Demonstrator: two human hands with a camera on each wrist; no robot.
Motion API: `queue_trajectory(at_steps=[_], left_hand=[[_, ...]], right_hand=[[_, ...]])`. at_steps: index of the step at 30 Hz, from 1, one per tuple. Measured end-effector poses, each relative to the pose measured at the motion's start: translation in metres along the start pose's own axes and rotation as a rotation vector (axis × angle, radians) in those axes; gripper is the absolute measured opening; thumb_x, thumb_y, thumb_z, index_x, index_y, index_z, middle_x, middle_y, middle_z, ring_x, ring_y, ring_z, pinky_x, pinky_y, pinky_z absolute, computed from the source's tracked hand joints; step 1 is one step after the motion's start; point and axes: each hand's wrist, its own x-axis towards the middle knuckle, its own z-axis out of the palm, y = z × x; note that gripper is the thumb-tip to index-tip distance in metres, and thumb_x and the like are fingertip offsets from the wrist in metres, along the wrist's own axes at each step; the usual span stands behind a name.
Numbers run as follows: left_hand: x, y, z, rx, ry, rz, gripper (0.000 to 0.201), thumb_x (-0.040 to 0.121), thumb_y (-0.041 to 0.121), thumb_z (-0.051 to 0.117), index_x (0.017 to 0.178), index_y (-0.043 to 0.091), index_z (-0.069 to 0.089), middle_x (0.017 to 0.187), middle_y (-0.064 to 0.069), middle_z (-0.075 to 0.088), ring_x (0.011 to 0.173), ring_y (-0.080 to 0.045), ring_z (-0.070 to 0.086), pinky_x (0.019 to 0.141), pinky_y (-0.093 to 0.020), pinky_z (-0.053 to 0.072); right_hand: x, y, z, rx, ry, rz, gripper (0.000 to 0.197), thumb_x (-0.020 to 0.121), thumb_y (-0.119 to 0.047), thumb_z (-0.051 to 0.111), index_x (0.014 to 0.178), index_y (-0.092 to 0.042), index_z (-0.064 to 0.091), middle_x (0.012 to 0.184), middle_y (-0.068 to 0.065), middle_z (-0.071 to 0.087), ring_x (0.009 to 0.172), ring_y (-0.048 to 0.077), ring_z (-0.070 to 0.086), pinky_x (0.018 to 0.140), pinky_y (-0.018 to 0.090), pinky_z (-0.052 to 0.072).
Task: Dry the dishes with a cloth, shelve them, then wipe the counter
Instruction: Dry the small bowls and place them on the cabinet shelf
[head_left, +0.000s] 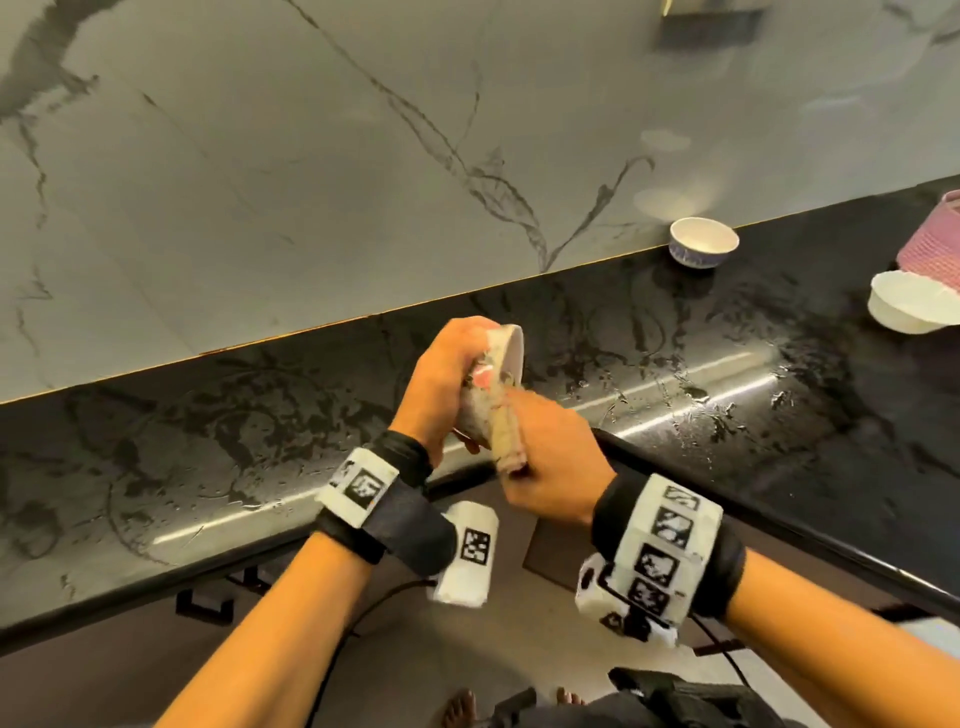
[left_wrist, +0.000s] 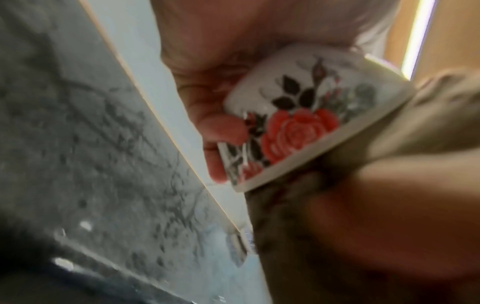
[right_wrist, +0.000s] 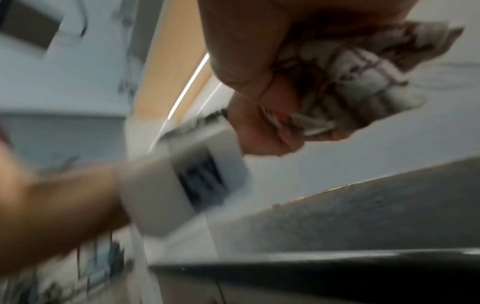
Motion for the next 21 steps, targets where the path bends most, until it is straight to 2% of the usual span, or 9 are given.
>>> queue_trajectory(at_steps=[3, 6, 9, 12, 14, 15, 17, 19, 21], left_hand=[[0.004, -0.008, 0.0, 0.216, 0.014, 0.139, 0.022, 0.07, 0.05, 0.049, 0.086, 0.042, 0.061, 0.086, 0.011, 0.065, 0.08, -0.016, 0.061, 0.077, -0.043, 0.05], [0.003, -0.012, 0.0, 0.277, 0.044, 0.301, 0.029, 0.075, 0.055, 0.044, 0.1, 0.045, 0.054, 0.104, 0.001, 0.067, 0.091, -0.023, 0.066, 0.078, -0.047, 0.056], [0.003, -0.001, 0.01, 0.277, 0.013, 0.345, 0.031, 0.078, 0.05, 0.043, 0.107, 0.041, 0.051, 0.107, -0.004, 0.064, 0.092, -0.027, 0.065, 0.076, -0.043, 0.056], [0.008, 0.016, 0.011, -0.077, -0.041, 0.117, 0.041, 0.09, 0.048, 0.029, 0.111, 0.021, 0.053, 0.113, -0.012, 0.061, 0.099, -0.027, 0.06, 0.086, -0.046, 0.049], [0.013, 0.025, 0.0, -0.219, -0.025, -0.051, 0.055, 0.096, 0.052, 0.019, 0.118, 0.015, 0.053, 0.125, -0.014, 0.058, 0.114, -0.027, 0.055, 0.099, -0.045, 0.042], [0.014, 0.028, -0.005, -0.213, -0.044, -0.11, 0.053, 0.098, 0.049, 0.021, 0.12, 0.013, 0.054, 0.124, -0.013, 0.058, 0.113, -0.025, 0.054, 0.098, -0.041, 0.042], [0.015, 0.028, -0.015, -0.212, -0.07, -0.171, 0.042, 0.099, 0.039, 0.031, 0.106, 0.012, 0.062, 0.101, -0.009, 0.061, 0.089, -0.017, 0.058, 0.078, -0.03, 0.046], [0.013, 0.028, -0.022, -0.297, -0.038, -0.198, 0.041, 0.098, 0.028, 0.039, 0.078, 0.013, 0.072, 0.071, 0.0, 0.065, 0.061, -0.008, 0.06, 0.058, -0.019, 0.049], [0.011, 0.026, -0.027, -0.319, 0.006, -0.176, 0.031, 0.093, 0.02, 0.047, 0.077, 0.012, 0.072, 0.068, 0.002, 0.068, 0.06, -0.008, 0.063, 0.057, -0.019, 0.051]], right_hand=[[0.001, -0.004, -0.016, 0.591, -0.021, 0.059, 0.029, 0.063, -0.019, 0.06, 0.092, -0.013, 0.062, 0.093, 0.01, 0.069, 0.09, 0.027, 0.065, 0.087, 0.045, 0.054], [0.003, -0.006, -0.035, 1.133, -0.004, -0.016, 0.036, 0.076, 0.007, 0.063, 0.101, -0.018, 0.06, 0.085, -0.001, 0.071, 0.084, 0.015, 0.068, 0.079, 0.033, 0.058], [0.007, -0.009, -0.044, 1.278, 0.045, -0.098, 0.041, 0.069, 0.01, 0.064, 0.104, -0.012, 0.06, 0.088, 0.006, 0.07, 0.084, 0.021, 0.068, 0.073, 0.038, 0.058], [0.012, -0.002, -0.052, 1.461, 0.026, -0.107, 0.058, 0.054, -0.002, 0.079, 0.109, -0.005, 0.059, 0.096, 0.015, 0.067, 0.088, 0.03, 0.066, 0.076, 0.045, 0.056], [0.013, 0.004, -0.058, 1.559, -0.029, -0.143, 0.061, 0.059, -0.008, 0.079, 0.116, -0.006, 0.058, 0.105, 0.017, 0.064, 0.094, 0.032, 0.064, 0.08, 0.05, 0.054], [0.014, 0.008, -0.061, 1.574, -0.039, -0.148, 0.057, 0.062, -0.008, 0.076, 0.117, -0.007, 0.058, 0.106, 0.016, 0.065, 0.095, 0.032, 0.064, 0.081, 0.051, 0.054], [0.016, 0.012, -0.064, 1.546, -0.012, -0.082, 0.045, 0.069, -0.006, 0.067, 0.113, -0.009, 0.061, 0.102, 0.013, 0.068, 0.09, 0.029, 0.067, 0.076, 0.049, 0.055], [0.023, 0.02, -0.063, 1.46, 0.121, 0.055, 0.037, 0.076, -0.002, 0.058, 0.113, -0.007, 0.062, 0.1, 0.013, 0.068, 0.087, 0.029, 0.066, 0.073, 0.049, 0.055], [0.031, 0.03, -0.06, 1.347, 0.39, 0.14, 0.031, 0.082, 0.004, 0.056, 0.111, -0.001, 0.061, 0.103, 0.017, 0.065, 0.09, 0.033, 0.063, 0.078, 0.052, 0.054]])
